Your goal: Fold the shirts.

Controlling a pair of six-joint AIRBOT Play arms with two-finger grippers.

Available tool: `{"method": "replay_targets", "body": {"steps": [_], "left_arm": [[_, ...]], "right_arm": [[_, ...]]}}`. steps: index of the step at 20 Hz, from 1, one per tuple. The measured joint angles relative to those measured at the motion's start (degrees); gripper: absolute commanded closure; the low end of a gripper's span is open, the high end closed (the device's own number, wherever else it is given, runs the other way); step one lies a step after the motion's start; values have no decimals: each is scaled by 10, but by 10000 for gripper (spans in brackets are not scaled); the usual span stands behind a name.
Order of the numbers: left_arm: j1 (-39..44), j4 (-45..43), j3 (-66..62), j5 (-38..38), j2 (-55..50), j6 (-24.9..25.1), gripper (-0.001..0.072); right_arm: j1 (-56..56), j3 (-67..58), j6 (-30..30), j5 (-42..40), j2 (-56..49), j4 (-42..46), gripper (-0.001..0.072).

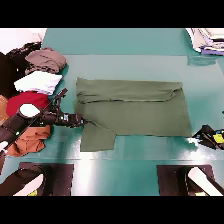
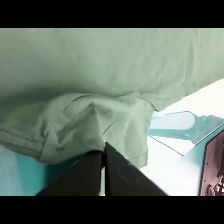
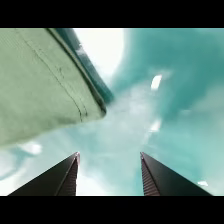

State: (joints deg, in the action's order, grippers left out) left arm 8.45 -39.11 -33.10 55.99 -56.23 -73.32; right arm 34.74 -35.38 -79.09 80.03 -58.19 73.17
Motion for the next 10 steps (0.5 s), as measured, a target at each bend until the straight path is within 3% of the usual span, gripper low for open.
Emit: {"method": "replay_targets", "body": {"steps": [3,5,8,9,10], "left_arm": [[0,2,-2,0,0,2,684],[0,4,-3,0,0,2,684],[0,4,-3,0,0,0,684],[0,5,-3,0,0,-1,684],[0,5,-3,0,0,-1,684]], "right_arm": [[16,16,16,-22,-36,-48,305],[8,14,20,-28,-63,-75,410],[-25,-1,22,-49,-93,-97,437],[-37,-6,21,-60,-99,-101,540],[-49,-11,20,-70,-103,-100,571]]}}
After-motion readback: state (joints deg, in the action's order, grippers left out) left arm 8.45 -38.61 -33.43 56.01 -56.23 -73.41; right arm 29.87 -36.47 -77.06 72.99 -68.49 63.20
